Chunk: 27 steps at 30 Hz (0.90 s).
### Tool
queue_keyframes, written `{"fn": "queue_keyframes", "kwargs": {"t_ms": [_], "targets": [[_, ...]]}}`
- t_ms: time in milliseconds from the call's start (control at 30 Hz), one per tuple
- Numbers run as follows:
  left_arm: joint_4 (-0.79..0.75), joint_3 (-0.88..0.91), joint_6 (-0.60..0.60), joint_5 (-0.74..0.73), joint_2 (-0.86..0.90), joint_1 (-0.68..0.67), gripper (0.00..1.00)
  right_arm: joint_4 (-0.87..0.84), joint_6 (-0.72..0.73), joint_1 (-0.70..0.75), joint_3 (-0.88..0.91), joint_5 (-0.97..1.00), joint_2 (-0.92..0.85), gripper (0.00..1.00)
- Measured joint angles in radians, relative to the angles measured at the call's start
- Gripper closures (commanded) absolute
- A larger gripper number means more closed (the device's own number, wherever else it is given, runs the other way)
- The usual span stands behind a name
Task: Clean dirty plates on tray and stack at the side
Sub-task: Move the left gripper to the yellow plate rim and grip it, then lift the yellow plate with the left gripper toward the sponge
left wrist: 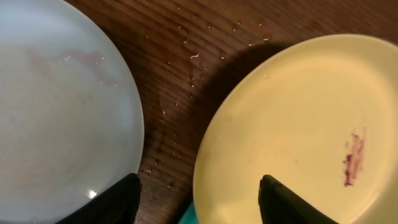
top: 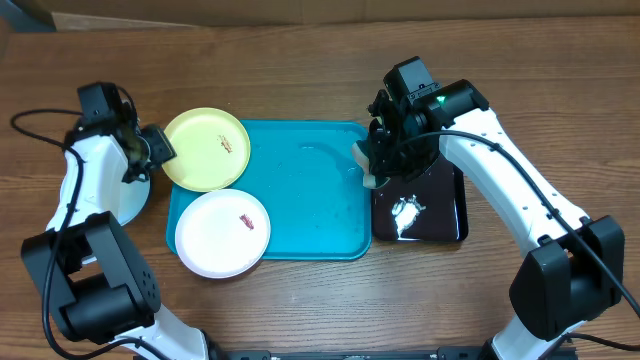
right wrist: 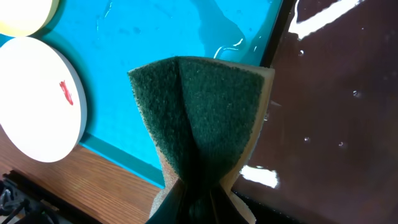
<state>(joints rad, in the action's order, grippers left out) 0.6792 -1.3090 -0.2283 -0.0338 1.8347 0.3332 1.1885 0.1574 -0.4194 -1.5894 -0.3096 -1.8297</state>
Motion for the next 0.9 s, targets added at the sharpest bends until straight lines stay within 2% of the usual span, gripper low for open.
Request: {"fn": "queue_keyframes", "kwargs": {"t_ms": [100,267,433,600,633,667,767,900], "targets": [[-0.05,0.053,0.0,-0.005,0.0,0.0,0.48,-0.001,0.0,0.0,0.0,0.002,0.0,0.91],[-0.094,0.083,0.001,-0.038,0.0,0.0,0.49,-0.002,0.0,0.0,0.0,0.003,0.0,0.91],[-0.106,0.086,0.001,-0.045,0.0,-0.005,0.58,-0.003,0.0,0.0,0.0,0.003,0.0,0.91],[-0.127,0.086,0.001,-0.052,0.009,-0.006,0.78,-0.011,0.0,0.0,0.0,0.003,0.0,0.91],[-0.133,0.086,0.003,-0.056,0.013,-0.006,0.79,-0.01,0.0,0.0,0.0,0.003,0.0,0.91],[-0.137,0.086,0.003,-0.059,0.016,-0.006,0.79,-0.01,-0.001,0.0,0.0,0.003,0.0,0.91],[-0.14,0.086,0.005,-0.072,0.019,-0.007,0.64,-0.011,0.0,0.0,0.0,0.003,0.0,0.91],[-0.134,0.086,0.003,-0.066,0.019,-0.013,0.63,-0.01,0.0,0.0,0.0,0.003,0.0,0.91]]}}
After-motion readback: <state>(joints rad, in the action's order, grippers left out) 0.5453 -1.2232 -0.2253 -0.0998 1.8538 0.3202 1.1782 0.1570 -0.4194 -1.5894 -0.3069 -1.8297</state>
